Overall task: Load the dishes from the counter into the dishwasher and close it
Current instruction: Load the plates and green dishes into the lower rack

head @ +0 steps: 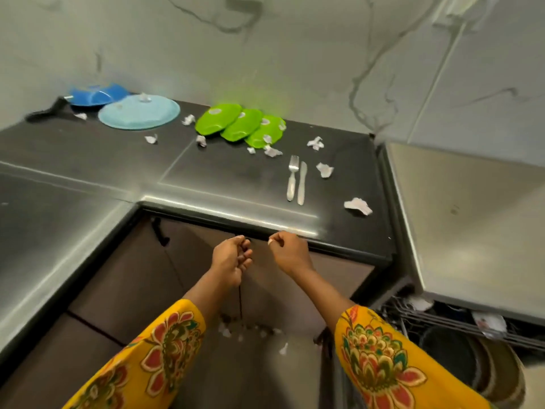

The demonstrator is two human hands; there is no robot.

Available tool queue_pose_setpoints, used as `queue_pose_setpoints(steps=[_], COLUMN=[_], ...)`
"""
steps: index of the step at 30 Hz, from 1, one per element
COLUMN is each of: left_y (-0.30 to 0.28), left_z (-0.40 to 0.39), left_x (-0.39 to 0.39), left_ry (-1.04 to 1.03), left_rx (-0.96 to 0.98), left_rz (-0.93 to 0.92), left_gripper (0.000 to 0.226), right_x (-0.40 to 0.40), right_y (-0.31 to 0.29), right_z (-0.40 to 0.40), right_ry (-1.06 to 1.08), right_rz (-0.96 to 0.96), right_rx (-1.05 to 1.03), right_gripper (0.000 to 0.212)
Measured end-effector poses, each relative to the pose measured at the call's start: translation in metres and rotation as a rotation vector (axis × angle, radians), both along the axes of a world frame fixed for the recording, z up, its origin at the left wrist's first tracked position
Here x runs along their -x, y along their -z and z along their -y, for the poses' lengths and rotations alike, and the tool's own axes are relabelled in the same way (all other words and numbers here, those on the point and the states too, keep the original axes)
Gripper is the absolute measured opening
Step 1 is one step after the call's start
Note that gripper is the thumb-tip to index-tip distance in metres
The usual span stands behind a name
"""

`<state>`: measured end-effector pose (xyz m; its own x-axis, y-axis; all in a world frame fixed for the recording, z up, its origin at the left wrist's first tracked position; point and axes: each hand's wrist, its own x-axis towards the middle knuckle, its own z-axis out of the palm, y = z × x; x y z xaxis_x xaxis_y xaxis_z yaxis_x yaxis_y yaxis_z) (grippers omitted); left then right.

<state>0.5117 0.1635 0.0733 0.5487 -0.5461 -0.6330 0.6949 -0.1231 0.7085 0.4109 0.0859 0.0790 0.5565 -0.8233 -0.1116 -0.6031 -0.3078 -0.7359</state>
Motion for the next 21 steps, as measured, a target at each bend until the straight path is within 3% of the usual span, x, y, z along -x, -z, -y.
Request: queue_pose_setpoints(steps=[21], left_y=[-0.020], left_z=[0.024], left_x=[-0.191], left_ry=[-0.171], left_rx=[0.060], left_rz=[0.081], left_gripper=[0.016], right_x=[-0.202], right_y=[-0.013], right_z=[0.058], right_ry=[0.009], right_rz=[-0.025], right_rx=[-0.050], right_gripper=[0.024])
